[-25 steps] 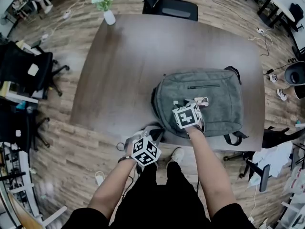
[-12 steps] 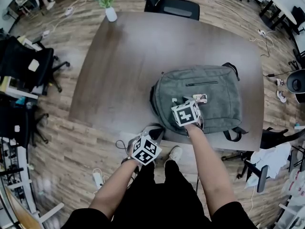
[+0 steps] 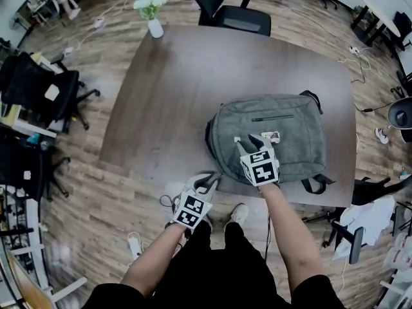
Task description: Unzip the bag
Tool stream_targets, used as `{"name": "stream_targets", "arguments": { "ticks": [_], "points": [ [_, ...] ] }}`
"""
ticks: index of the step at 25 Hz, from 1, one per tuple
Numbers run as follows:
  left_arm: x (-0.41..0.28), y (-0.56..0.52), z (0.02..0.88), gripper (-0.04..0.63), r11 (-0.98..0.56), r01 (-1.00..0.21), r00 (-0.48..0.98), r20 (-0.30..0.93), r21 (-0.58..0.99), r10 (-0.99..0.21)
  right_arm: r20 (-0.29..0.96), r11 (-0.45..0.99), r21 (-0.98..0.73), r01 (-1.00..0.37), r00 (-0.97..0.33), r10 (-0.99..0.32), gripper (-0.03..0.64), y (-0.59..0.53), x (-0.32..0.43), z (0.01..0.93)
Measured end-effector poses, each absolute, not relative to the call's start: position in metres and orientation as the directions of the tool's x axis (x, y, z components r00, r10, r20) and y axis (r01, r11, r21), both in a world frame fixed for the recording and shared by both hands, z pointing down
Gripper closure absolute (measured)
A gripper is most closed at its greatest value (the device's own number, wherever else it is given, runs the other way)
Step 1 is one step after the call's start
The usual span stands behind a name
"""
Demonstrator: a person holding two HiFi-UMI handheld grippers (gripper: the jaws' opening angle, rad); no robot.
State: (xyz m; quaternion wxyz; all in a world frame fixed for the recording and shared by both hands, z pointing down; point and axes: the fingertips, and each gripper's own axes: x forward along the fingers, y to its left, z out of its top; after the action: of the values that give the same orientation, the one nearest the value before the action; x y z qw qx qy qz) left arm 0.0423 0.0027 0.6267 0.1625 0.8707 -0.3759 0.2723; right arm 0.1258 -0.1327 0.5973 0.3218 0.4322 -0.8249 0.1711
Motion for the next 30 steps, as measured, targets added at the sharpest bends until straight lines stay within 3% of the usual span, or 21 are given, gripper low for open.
{"name": "stream_targets", "arguments": {
  "ticks": [3, 7, 18, 30],
  "points": [
    [0.021, -0.001, 0.599, 0.518, -0.618, -0.780, 0.569, 0.523, 0.099, -0.635, 0.552, 0.590, -0.005, -0.807, -0.494, -0.671, 0.503, -0.112, 0.122, 0.553],
    [0.001, -0.014, 0.550, 0.578, -0.568, -0.809, 0.575, 0.404, 0.150, -0.712, 0.427, 0.586, 0.015, -0.810, -0.525, -0.736, 0.614, -0.077, 0.125, 0.510],
    [0.005, -0.023, 0.461, 0.578, -0.596, -0.796, 0.604, 0.214, 0.107, -0.768, 0.179, 0.526, 0.070, -0.848, -0.508, -0.842, 0.615, -0.008, 0.149, 0.428],
    [0.015, -0.023, 0.451, 0.578, -0.611, -0.787, 0.616, 0.187, 0.090, -0.765, 0.131, 0.491, 0.122, -0.863, -0.477, -0.869, 0.615, -0.011, 0.164, 0.412]
  ]
}}
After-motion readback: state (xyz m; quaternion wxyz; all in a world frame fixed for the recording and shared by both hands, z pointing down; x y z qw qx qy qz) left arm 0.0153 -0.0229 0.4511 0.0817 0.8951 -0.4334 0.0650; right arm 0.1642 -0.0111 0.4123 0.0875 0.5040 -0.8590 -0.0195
